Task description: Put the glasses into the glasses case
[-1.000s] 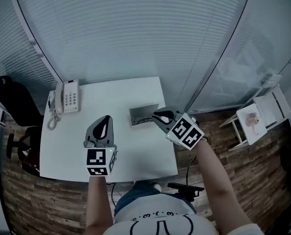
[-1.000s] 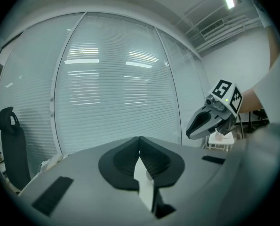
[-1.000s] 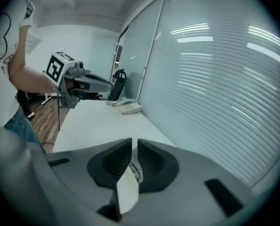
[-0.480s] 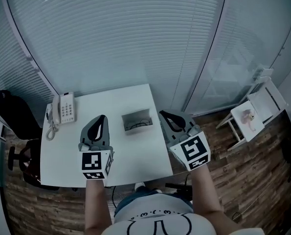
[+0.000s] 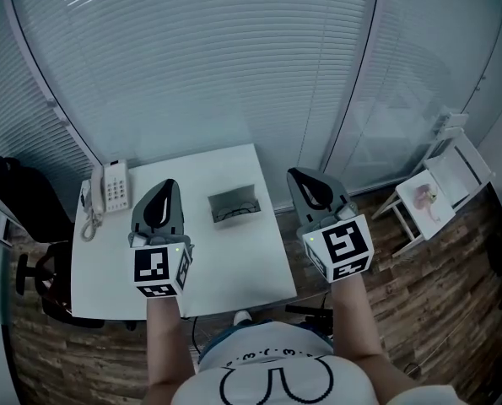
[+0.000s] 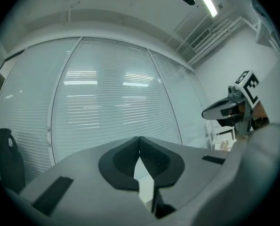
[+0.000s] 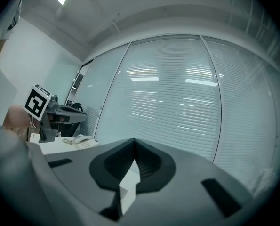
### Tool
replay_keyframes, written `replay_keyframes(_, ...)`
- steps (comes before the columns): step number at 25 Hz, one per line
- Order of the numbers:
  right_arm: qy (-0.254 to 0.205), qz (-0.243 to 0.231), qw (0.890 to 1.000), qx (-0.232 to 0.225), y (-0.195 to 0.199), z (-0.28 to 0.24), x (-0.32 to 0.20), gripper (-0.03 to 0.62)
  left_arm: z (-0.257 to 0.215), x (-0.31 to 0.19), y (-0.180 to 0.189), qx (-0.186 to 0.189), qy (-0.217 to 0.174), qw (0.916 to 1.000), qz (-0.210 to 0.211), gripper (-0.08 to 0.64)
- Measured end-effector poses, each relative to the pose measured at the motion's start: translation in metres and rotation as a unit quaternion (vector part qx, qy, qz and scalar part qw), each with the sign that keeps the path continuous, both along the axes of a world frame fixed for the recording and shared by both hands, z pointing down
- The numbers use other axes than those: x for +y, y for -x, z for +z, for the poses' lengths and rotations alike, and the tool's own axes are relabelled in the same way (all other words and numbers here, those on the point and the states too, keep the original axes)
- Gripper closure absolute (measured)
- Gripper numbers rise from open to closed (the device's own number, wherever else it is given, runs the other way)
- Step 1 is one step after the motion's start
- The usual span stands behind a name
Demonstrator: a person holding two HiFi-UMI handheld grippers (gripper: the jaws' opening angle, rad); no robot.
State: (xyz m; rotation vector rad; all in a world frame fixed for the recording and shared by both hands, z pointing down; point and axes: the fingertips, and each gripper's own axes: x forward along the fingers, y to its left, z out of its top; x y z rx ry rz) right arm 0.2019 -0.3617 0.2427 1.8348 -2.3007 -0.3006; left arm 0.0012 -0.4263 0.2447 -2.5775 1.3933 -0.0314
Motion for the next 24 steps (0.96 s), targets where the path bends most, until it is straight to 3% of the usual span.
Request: replay_keyframes(24, -0.038, 0.002, 0.999, -0.032, 0.013, -0.033, 0.014, 0.583, -0.026, 0.008, 0.012, 0.027, -0.031, 0.9992, -0.003, 0.543)
